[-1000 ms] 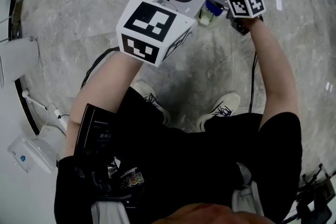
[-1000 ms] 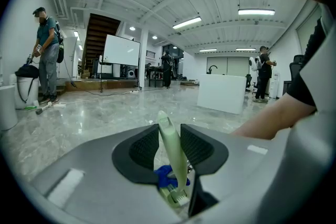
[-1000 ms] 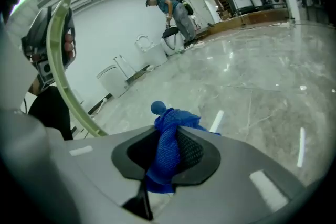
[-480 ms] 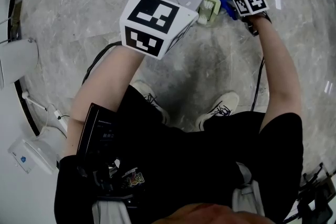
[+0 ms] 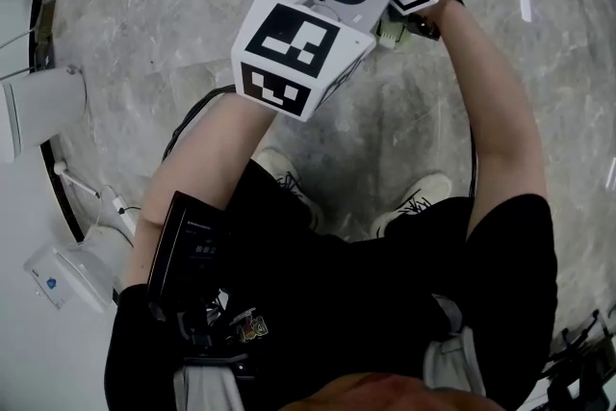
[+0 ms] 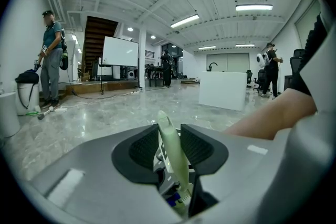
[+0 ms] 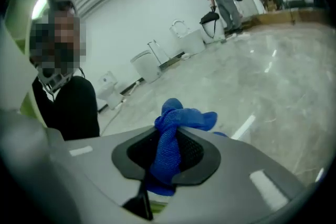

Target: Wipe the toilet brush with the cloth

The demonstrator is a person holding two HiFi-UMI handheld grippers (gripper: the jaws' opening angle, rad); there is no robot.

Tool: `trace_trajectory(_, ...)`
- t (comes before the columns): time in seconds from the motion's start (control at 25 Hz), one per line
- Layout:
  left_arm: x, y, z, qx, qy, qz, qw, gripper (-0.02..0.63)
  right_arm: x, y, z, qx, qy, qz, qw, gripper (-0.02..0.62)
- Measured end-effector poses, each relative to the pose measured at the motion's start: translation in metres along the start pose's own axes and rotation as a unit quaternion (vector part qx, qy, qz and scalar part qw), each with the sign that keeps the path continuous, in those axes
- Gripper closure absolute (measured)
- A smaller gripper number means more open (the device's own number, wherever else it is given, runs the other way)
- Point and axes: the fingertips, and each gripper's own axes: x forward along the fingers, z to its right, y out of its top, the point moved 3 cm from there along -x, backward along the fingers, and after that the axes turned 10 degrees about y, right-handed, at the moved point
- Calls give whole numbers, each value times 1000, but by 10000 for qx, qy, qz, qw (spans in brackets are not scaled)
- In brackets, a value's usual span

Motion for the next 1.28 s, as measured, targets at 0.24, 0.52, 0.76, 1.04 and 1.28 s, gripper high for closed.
trace_trajectory(0.24, -6, -7, 1, 48, -66, 23, 10000, 459, -2, -28, 19, 415, -474, -31, 9980, 515)
trace_trajectory(0.52, -10, -6, 1, 87, -104, 54, 9999, 459, -110, -91, 88, 1275, -3544, 576, 9246, 515)
trace_trajectory(0.76, -4, -9, 9, 88, -129, 46, 9999, 460, -94, -206, 38, 752, -2292, -1403, 9603, 515)
trace_trajectory(1.04, 1, -2, 12, -45, -220, 103, 9997, 465, -83, -174, -26, 1532, -1771, 378, 9715, 515)
trace_trajectory(1.28, 4, -1, 18, -258, -347, 84, 9990, 469, -109, -120, -47, 1707, -1195, 2315, 9502, 515)
